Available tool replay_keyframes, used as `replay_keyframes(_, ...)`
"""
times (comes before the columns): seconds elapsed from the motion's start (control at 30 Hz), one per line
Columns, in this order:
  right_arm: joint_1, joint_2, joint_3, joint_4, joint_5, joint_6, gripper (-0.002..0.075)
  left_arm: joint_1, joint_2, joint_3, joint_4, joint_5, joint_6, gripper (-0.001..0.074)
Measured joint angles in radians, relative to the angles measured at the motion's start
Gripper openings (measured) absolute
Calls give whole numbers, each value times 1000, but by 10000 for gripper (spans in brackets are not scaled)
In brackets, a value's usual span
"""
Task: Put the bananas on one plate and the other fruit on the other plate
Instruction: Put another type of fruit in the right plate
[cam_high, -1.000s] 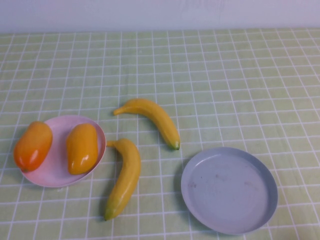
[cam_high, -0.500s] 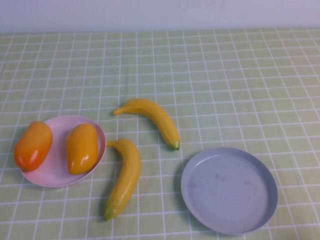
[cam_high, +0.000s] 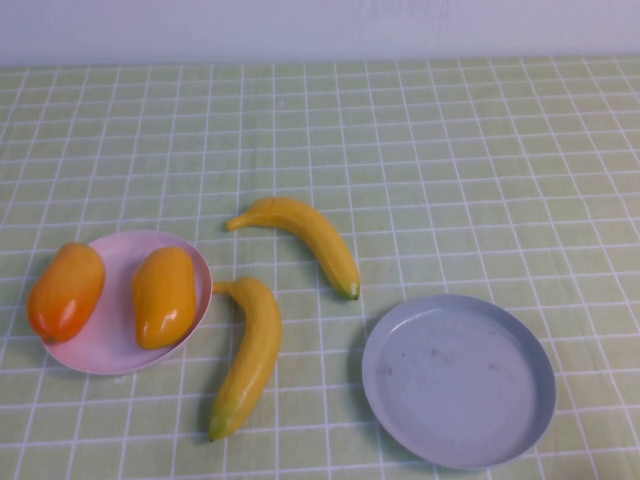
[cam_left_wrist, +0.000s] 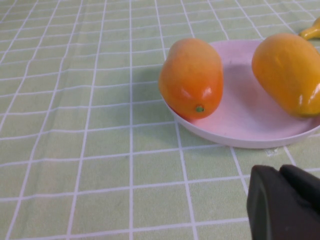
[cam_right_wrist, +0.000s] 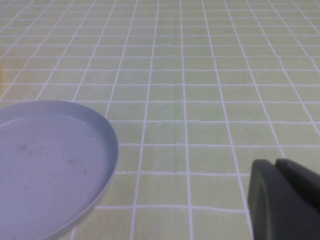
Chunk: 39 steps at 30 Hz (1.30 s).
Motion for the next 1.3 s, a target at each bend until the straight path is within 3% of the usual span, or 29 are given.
replay_keyframes(0.17, 0, 0, 0, 19, -38, 0, -17, 0, 0, 0, 0, 0, 0, 0)
replay_keyframes(0.5, 0, 0, 2, 538, -269, 0, -17, 0, 0, 0, 0, 0, 0, 0)
replay_keyframes(0.77, 0, 0, 2, 735, -233, -2, -17, 0, 0, 0, 0, 1, 0, 0)
replay_keyframes(0.97, 0, 104, -126, 708, 2, -19, -17, 0, 0, 0, 0, 1, 0, 0)
replay_keyframes(1.3, 0, 624, -509, 417, 376, -37, -17, 0, 0, 0, 0, 1, 0, 0)
